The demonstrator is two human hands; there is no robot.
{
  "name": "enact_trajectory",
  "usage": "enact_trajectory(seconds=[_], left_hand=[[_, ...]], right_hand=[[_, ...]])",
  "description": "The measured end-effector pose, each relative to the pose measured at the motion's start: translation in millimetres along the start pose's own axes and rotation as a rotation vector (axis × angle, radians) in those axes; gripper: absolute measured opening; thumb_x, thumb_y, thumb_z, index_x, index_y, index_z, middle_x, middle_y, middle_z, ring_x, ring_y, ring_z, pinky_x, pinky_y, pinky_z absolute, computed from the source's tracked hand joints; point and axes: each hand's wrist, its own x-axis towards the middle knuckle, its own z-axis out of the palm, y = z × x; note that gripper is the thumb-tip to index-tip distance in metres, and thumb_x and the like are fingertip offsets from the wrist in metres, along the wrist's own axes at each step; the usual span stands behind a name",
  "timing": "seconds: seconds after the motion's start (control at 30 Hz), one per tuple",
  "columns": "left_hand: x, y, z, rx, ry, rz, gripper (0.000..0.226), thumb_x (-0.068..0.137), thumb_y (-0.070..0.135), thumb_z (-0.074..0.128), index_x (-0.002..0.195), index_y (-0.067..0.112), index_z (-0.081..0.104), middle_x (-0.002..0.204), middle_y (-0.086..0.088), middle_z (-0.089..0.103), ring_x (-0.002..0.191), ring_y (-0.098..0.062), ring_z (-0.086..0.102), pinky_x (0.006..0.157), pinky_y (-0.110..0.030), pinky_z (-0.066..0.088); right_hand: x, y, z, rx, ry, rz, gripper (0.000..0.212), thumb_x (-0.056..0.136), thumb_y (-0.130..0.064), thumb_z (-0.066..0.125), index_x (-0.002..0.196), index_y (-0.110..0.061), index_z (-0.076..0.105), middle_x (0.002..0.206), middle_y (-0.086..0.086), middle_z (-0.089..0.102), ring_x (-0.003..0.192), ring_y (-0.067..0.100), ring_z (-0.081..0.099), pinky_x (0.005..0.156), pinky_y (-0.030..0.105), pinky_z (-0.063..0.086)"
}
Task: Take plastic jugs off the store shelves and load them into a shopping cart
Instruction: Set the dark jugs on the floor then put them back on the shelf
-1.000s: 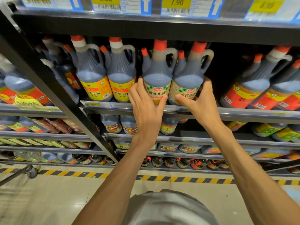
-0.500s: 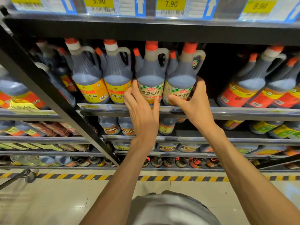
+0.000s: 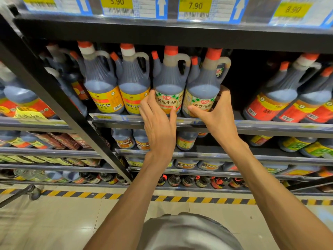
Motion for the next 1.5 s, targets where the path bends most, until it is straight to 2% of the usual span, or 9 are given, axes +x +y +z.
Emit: enact_trajectory(seconds=[0.17,0.43,0.57,0.83,0.97,1.17,1.5], left_hand=[[-1.8,1.3,-0.3,-0.070,0.003,-0.005,0.067,0.096,0.031,0.068,0.148,0.002,0.037,0.136,-0.012,0.043,0.126,-0.029,0.048,0.102,-0.044,0.046],[-3.6,-0.9,0.8,-0.084,-0.008,-0.015,0.069,0.096,0.030,0.068,0.150,0.004,0.034,0.138,-0.012,0.041,0.129,-0.029,0.047,0.103,-0.045,0.046],[-3.6,0.4,0.7,-0.067,-0.008,-0.029,0.069,0.095,0.030,0.068,0.150,0.006,0.034,0.139,-0.011,0.041,0.130,-0.028,0.046,0.104,-0.042,0.046],[-0.8,-1.0,-0.8,-0.039,-0.021,-0.037,0.073,0.092,0.030,0.072,0.150,0.007,0.034,0.138,-0.010,0.041,0.129,-0.027,0.047,0.104,-0.041,0.046],[-1.4,-1.1,-0.1,-0.025,-0.022,-0.047,0.073,0.092,0.030,0.073,0.150,0.008,0.034,0.139,-0.010,0.041,0.131,-0.026,0.046,0.105,-0.042,0.046],[-2.2,1.5,-0.2,0.000,-0.015,-0.061,0.073,0.092,0.030,0.073,0.150,0.008,0.034,0.140,-0.010,0.041,0.132,-0.026,0.045,0.106,-0.039,0.046],[-1.7,-1.5,-6.1,0.005,-0.082,-0.037,0.073,0.095,0.027,0.069,0.153,0.008,0.029,0.142,-0.010,0.038,0.131,-0.026,0.046,0.102,-0.040,0.051]], right_hand=[[6.4,1.3,-7.2,-0.009,-0.065,0.004,0.092,0.070,-0.049,0.090,0.140,-0.016,0.039,0.132,-0.001,0.059,0.120,0.005,0.061,0.097,0.038,0.059],[2.9,-0.8,-4.6,-0.050,-0.040,-0.037,0.086,0.076,-0.047,0.087,0.140,-0.020,0.038,0.134,0.000,0.056,0.122,0.008,0.059,0.098,0.037,0.057],[2.0,-4.0,-3.3,-0.045,-0.021,-0.042,0.085,0.077,-0.043,0.088,0.141,-0.020,0.039,0.134,0.000,0.055,0.122,0.007,0.059,0.096,0.027,0.054],[6.2,-3.5,-8.3,-0.035,-0.062,-0.055,0.083,0.078,-0.038,0.089,0.142,-0.021,0.039,0.135,-0.002,0.055,0.119,0.000,0.057,0.096,0.019,0.052],[4.8,-2.1,-7.0,-0.024,-0.058,-0.060,0.083,0.079,-0.038,0.088,0.143,-0.022,0.037,0.137,0.000,0.054,0.124,0.004,0.057,0.100,0.025,0.052],[2.2,-1.7,-4.8,-0.034,-0.030,-0.050,0.083,0.078,-0.037,0.088,0.142,-0.021,0.039,0.134,-0.003,0.051,0.119,0.001,0.055,0.094,0.016,0.050],[0.0,-1.3,-3.7,-0.081,-0.020,-0.064,0.078,0.079,-0.043,0.087,0.138,-0.020,0.041,0.131,0.002,0.052,0.120,0.010,0.058,0.095,0.030,0.055]])
